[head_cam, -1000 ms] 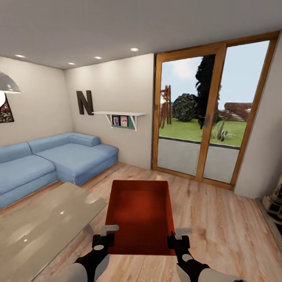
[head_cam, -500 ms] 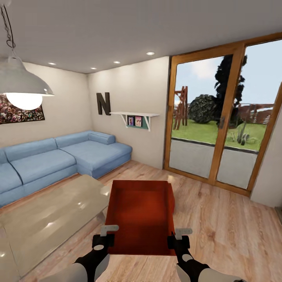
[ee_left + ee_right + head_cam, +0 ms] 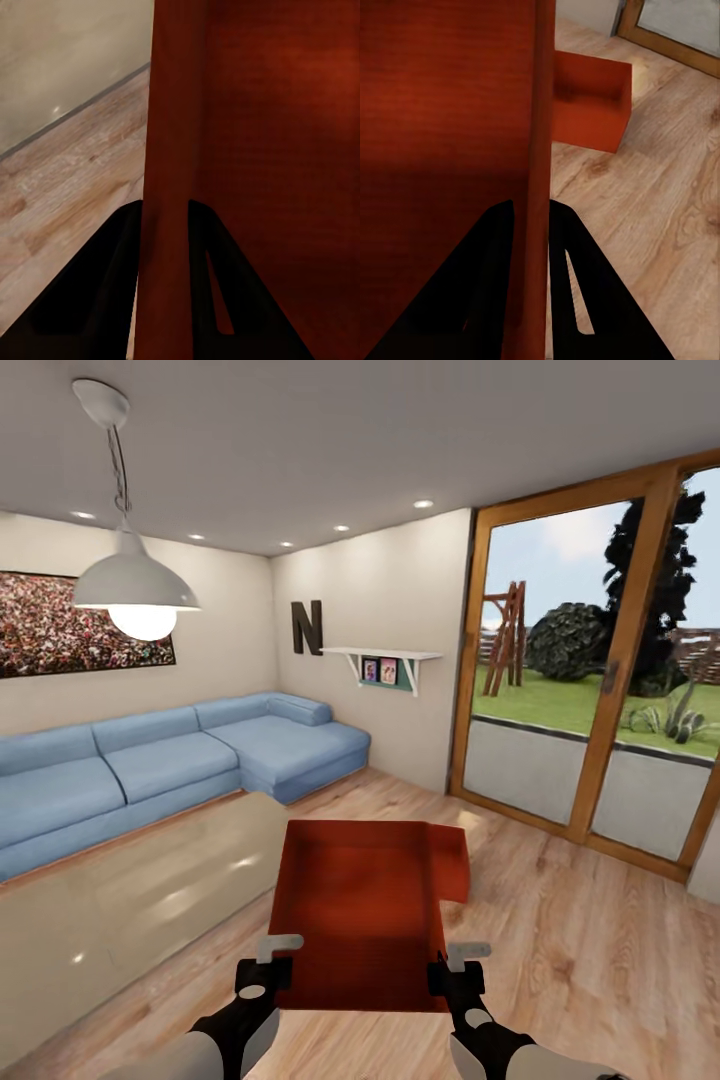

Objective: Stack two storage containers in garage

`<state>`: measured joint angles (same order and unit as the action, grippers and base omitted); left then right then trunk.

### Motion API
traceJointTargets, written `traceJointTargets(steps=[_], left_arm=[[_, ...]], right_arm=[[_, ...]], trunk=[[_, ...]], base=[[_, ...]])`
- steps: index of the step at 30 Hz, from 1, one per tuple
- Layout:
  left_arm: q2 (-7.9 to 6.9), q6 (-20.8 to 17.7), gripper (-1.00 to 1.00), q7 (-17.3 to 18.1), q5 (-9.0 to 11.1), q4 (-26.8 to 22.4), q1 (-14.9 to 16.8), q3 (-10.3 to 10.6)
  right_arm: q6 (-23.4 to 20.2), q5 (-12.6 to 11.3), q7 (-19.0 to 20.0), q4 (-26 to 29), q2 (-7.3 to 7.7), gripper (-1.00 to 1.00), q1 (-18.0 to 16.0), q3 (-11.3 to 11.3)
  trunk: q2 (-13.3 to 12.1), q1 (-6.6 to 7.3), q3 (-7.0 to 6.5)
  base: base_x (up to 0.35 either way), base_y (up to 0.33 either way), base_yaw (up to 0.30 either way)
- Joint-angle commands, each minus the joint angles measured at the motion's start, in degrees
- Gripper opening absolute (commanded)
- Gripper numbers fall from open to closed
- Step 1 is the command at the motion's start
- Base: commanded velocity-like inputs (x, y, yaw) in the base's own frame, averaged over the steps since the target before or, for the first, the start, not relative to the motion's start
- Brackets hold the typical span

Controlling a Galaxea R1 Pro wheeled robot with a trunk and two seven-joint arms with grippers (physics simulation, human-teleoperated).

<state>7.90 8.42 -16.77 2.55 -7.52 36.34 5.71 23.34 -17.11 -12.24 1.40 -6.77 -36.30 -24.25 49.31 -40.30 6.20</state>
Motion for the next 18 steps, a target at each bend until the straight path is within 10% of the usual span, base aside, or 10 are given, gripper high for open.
traceJointTargets(steps=[1,18], left_arm=[[0.01,0.81,-1.0,-1.87,-0.7,-0.13,0.13,-1.58],[0.01,0.81,-1.0,-1.78,-0.62,-0.2,0.13,-1.65]], right_arm=[[0.08,-0.91,-0.07,-0.17,0.01,-1.0,0.0,0.17],[0.07,-0.91,-0.07,-0.17,0.01,-1.0,0.0,0.17]], trunk=[[0.07,0.02,0.06],[0.07,0.02,-0.48]], base=[[-0.262,-0.16,0.259],[-0.262,-0.161,0.259]])
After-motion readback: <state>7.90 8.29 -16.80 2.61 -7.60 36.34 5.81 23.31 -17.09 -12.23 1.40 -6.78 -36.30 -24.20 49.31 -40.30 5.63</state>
